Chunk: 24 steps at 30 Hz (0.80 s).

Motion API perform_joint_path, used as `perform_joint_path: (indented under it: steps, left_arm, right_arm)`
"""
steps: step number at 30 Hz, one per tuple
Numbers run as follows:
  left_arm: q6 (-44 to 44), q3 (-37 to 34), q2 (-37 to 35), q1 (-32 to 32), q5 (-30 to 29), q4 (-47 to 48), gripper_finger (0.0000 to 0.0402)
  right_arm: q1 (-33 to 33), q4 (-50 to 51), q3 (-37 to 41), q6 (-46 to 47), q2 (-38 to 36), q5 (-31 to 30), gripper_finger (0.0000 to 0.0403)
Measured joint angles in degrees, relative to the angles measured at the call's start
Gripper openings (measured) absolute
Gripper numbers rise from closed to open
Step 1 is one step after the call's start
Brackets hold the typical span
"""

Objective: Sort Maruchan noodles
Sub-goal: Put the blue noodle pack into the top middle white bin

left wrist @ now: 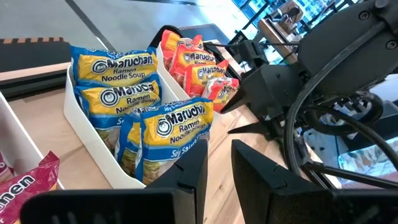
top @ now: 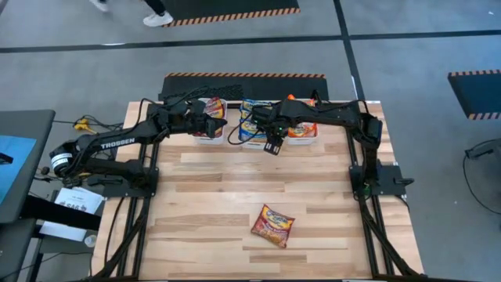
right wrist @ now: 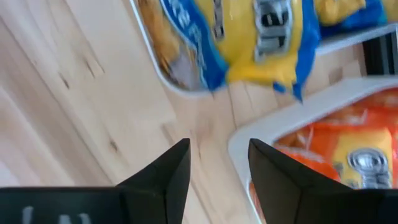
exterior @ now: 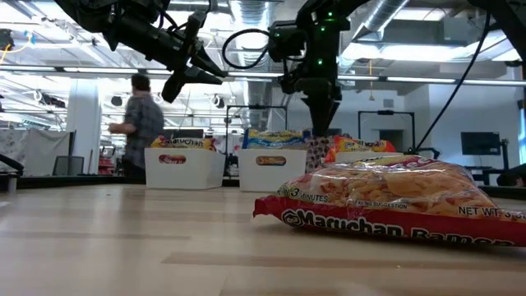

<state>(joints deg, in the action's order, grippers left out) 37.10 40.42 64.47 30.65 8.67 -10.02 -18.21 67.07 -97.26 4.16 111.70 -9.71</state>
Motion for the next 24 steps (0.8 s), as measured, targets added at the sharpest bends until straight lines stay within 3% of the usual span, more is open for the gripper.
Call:
perform_joint_path:
  steps: [5,13,19,24]
  left_arm:
    - [0.0,0.0,0.0,0.0,0.1,0.0,0.0059]
    - [0.4,0.0,-3.8,3.4,2.1,-0.2,0.0059]
    - [-0.7,0.0,-7.7,7.5,1.9,0.4,0.0059]
    - [-0.9,0.0,-10.2,9.4,1.9,0.6,0.0059]
  right_arm:
    - [-1.0,4.8,-3.4,0.3,0.0,-0.4,0.0183]
    - [-3.4,2.4,-13.0,-1.0,-0.1,0.0,0.0175]
    - [-5.8,-6.0,-13.9,-2.5,0.3,11.2,0.0175]
    - [-6.1,-7.7,-13.8,-2.6,3.8,12.0,0.0175]
